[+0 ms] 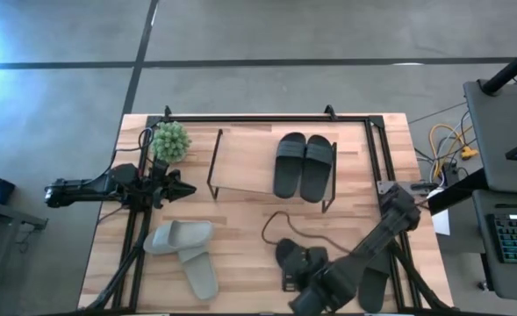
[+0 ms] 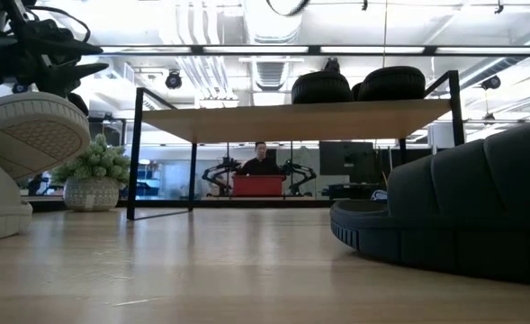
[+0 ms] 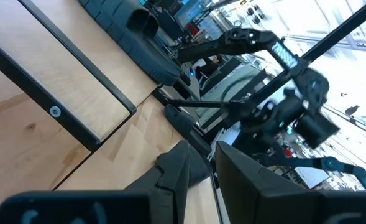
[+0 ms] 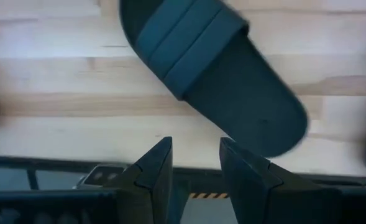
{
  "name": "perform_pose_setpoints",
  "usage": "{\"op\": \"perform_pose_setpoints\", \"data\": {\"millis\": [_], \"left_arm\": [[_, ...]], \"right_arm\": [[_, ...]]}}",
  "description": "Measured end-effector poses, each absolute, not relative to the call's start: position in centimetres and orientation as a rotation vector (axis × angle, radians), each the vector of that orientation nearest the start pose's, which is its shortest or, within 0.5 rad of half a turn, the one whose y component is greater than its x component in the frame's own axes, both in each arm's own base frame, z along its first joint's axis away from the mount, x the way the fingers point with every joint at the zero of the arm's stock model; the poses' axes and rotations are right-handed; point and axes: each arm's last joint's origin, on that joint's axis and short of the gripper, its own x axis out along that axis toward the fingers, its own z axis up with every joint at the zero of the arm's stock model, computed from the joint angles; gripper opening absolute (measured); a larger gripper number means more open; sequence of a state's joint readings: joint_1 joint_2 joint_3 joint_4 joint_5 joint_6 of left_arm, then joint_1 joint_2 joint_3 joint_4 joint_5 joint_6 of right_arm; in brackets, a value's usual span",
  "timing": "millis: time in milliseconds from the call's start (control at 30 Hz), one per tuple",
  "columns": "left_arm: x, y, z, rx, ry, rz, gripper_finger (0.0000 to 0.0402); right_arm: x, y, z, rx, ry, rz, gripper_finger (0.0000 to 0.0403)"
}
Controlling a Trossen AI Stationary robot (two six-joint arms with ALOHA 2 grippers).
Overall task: Pick and place slides into the shelf
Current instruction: Put the black slipper on the shelf
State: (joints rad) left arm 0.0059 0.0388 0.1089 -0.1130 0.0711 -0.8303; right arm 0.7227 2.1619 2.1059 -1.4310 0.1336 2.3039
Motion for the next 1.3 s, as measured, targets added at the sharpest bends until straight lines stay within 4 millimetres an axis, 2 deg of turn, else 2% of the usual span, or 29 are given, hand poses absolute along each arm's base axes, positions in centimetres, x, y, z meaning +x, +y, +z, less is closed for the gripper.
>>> {"op": "perform_pose_setpoints", "data": {"millis": [233, 367, 733, 1100, 1300], "left_arm": [[9.3, -0.2, 18.7, -0.831, 0.067, -0.044, 0.0066], [9.3, -0.1, 18.7, -0.832, 0.067, -0.043, 0.0066], [9.3, -0.1, 18.7, -0.832, 0.067, -0.043, 0.0066], [9.3, -0.1, 18.7, -0.832, 0.067, -0.043, 0.0066], [9.3, -0.1, 18.7, -0.832, 0.067, -0.043, 0.0066]], "right_arm": [[33.9, 29.0, 22.1, 1.246, 0.939, -1.098, 0.0125], [34.1, 29.0, 20.4, 1.212, 0.941, -1.14, 0.0125], [33.5, 29.0, 18.7, 1.084, 0.935, -1.221, 0.0125], [35.2, 26.8, 18.2, 1.03, 0.717, -1.221, 0.0125], [35.6, 25.6, 17.2, 1.01, 0.704, -1.257, 0.0125]]}}
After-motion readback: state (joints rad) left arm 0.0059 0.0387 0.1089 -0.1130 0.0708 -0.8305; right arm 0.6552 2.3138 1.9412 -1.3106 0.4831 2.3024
